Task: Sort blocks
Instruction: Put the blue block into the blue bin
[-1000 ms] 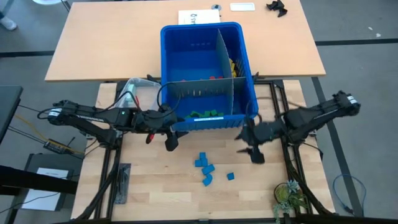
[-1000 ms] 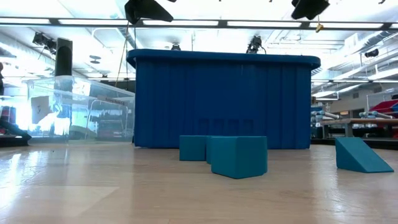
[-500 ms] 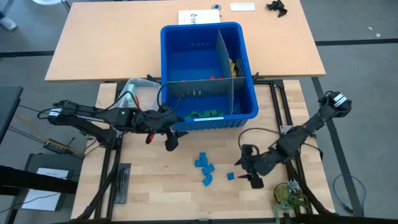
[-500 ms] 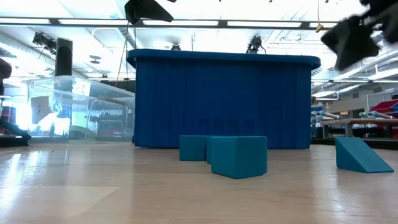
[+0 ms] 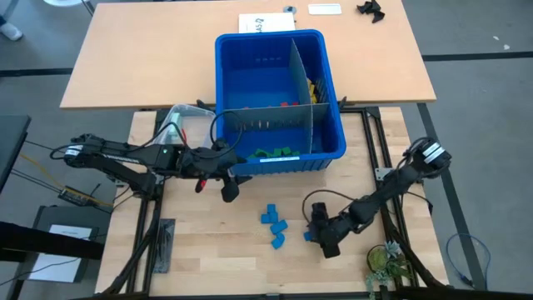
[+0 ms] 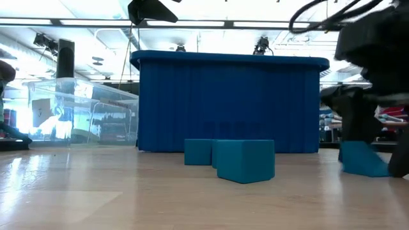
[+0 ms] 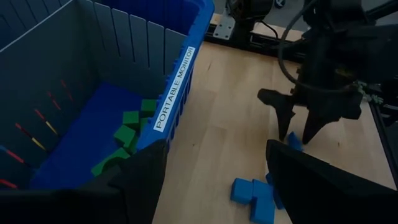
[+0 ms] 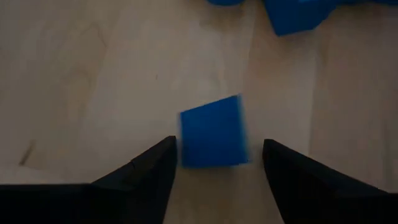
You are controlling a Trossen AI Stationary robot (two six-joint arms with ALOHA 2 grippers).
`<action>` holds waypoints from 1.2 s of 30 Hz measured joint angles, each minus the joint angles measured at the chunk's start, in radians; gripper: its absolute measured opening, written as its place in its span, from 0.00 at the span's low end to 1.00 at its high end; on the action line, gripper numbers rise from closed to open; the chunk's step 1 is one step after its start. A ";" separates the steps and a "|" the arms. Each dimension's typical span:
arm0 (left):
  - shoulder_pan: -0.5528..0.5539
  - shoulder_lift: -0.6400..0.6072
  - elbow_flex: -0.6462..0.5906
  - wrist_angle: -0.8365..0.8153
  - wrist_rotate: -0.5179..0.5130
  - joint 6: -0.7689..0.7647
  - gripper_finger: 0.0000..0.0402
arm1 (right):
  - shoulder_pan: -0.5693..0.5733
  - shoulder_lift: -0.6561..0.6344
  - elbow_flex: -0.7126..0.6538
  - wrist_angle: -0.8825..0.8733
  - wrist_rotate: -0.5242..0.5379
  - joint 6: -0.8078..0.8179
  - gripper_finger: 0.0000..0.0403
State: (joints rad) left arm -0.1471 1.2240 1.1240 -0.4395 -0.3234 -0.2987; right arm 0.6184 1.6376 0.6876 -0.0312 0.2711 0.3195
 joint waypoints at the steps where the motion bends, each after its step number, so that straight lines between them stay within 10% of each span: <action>1: 0.000 0.000 0.000 0.000 -0.001 0.000 0.71 | -0.003 0.010 0.001 0.011 -0.009 0.000 0.58; 16: 0.000 0.000 0.000 0.006 -0.006 -0.001 0.71 | -0.007 0.041 0.004 -0.003 0.003 0.001 0.56; 27: 0.000 0.000 0.000 0.006 -0.006 -0.001 0.71 | -0.008 0.039 0.005 0.011 0.005 0.004 0.18; 36: 0.000 0.000 0.000 0.004 -0.006 -0.001 0.71 | -0.009 0.034 0.012 0.026 -0.010 -0.005 0.09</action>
State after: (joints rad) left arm -0.1471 1.2240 1.1240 -0.4352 -0.3296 -0.2996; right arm 0.6094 1.6713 0.7000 -0.0055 0.2608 0.3146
